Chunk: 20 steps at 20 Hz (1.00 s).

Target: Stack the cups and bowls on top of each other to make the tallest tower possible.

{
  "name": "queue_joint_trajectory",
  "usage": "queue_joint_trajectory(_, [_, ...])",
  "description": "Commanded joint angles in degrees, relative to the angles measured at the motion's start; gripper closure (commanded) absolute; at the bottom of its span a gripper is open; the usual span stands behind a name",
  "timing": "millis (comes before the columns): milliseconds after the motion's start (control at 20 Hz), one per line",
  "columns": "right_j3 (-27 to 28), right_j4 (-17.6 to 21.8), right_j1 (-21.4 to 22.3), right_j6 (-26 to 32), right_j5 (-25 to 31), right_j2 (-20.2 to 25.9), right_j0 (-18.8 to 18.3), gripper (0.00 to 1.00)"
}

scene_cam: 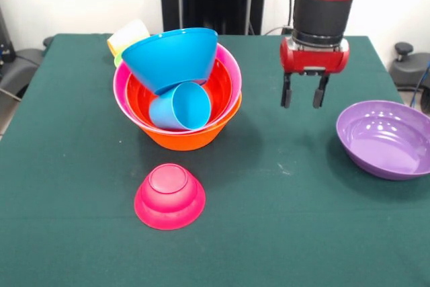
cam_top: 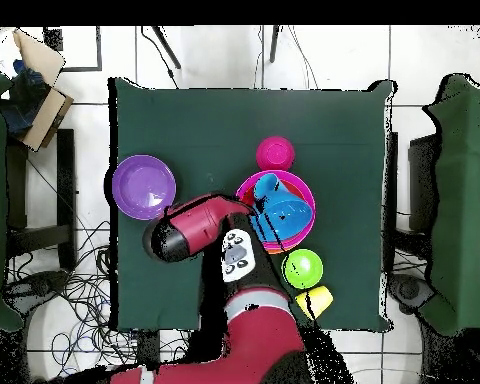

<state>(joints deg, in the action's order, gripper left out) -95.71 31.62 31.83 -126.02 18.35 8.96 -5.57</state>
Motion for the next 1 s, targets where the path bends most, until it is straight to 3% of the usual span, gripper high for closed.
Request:
queue_joint_trajectory(50, [6.65,5.68,-6.92,1.28,-1.01,-0.71,3.16,0.0])
queue_joint_trajectory(400, [7.83,5.29,-9.0,0.06,-2.47,-2.18,5.53,0.0])
queue_joint_trajectory(1000, [5.45,-1.01,-2.87,-0.44,6.33,-3.28,6.31,0.0])
